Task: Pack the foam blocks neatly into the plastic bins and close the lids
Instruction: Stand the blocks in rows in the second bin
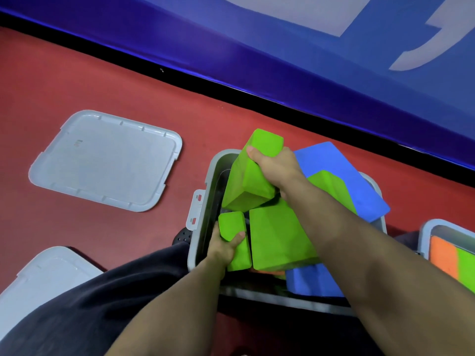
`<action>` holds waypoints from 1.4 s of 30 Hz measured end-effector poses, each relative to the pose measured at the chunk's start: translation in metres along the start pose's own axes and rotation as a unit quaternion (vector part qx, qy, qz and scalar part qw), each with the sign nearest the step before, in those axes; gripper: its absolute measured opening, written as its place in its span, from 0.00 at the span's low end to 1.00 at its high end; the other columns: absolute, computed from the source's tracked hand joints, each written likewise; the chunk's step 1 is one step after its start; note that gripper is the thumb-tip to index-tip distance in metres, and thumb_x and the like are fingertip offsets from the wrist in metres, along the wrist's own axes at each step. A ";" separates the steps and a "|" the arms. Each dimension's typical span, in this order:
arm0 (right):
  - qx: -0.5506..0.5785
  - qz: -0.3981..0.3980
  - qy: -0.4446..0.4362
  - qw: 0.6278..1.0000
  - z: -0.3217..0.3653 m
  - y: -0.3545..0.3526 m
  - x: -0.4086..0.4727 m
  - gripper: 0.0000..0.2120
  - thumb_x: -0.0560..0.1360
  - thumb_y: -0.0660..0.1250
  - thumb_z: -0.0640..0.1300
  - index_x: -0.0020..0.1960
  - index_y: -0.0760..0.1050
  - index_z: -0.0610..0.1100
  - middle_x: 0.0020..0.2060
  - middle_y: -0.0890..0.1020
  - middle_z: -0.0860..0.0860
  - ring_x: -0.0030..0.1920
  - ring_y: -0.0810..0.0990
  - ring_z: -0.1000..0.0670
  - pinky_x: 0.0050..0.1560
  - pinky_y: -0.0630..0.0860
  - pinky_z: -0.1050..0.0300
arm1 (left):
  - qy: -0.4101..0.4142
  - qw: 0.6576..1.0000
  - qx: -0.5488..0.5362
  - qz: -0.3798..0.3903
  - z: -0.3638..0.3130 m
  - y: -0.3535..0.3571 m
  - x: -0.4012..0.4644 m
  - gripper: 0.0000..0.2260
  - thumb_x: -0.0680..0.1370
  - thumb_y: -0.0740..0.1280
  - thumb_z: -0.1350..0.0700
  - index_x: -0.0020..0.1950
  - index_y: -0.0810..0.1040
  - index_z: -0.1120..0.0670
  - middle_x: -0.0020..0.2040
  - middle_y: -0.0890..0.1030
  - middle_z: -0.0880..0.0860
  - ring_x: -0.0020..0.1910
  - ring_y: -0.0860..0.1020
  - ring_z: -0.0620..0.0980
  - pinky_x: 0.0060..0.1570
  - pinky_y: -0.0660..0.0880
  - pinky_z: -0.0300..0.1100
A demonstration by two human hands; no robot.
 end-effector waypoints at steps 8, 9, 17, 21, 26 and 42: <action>-0.033 0.018 -0.012 0.999 0.002 0.001 0.003 0.57 0.42 0.67 0.84 0.61 0.77 0.50 0.53 0.84 0.51 0.54 0.83 0.44 0.57 0.81 0.44 | -0.008 0.993 0.046 0.106 -0.009 0.001 -0.007 0.35 0.77 0.73 0.61 0.81 0.61 0.50 0.66 0.78 0.55 0.64 0.77 0.55 0.68 0.73 0.52; -0.043 0.019 -0.016 0.999 0.004 0.003 0.001 0.58 0.42 0.67 0.84 0.62 0.76 0.49 0.54 0.84 0.50 0.55 0.83 0.43 0.58 0.81 0.43 | -0.005 0.994 0.043 0.099 -0.009 -0.001 -0.009 0.34 0.78 0.72 0.61 0.80 0.62 0.50 0.65 0.78 0.54 0.63 0.77 0.54 0.67 0.73 0.51; -0.107 0.044 0.019 0.993 0.002 0.026 0.000 0.47 0.66 0.72 0.71 0.72 0.65 0.41 0.65 0.78 0.43 0.64 0.78 0.38 0.63 0.76 0.43 | -0.013 0.997 0.028 0.077 -0.002 -0.002 -0.007 0.35 0.78 0.73 0.60 0.81 0.60 0.49 0.61 0.78 0.51 0.66 0.77 0.56 0.70 0.72 0.55; -0.110 0.068 0.042 0.991 -0.003 0.041 0.009 0.51 0.70 0.72 0.68 0.78 0.56 0.37 0.71 0.73 0.41 0.69 0.73 0.38 0.67 0.73 0.43 | -0.013 0.996 0.021 0.082 0.002 0.000 0.001 0.36 0.78 0.73 0.60 0.81 0.60 0.48 0.66 0.79 0.54 0.66 0.77 0.56 0.69 0.73 0.57; -0.164 0.129 0.086 0.974 -0.018 0.056 0.012 0.56 0.75 0.68 0.67 0.81 0.39 0.37 0.78 0.64 0.40 0.75 0.66 0.38 0.71 0.67 0.47 | -0.012 0.997 0.010 0.081 0.002 -0.005 0.005 0.37 0.76 0.75 0.58 0.80 0.60 0.47 0.65 0.80 0.53 0.63 0.79 0.55 0.67 0.75 0.56; -0.570 0.300 -0.038 0.764 -0.027 0.001 -0.006 0.41 0.75 0.59 0.74 0.69 0.76 0.40 0.70 0.76 0.43 0.67 0.76 0.42 0.64 0.71 0.52 | 0.092 0.995 -0.030 -0.026 -0.072 0.006 0.011 0.26 0.76 0.73 0.44 0.71 0.74 0.52 0.62 0.81 0.50 0.59 0.80 0.50 0.66 0.74 0.49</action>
Point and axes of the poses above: each hand's wrist, its own x-axis towards the middle knuckle, its own y-axis out of the palm, z = x × y, the point moved 5 cm from there along x, towards the middle knuckle
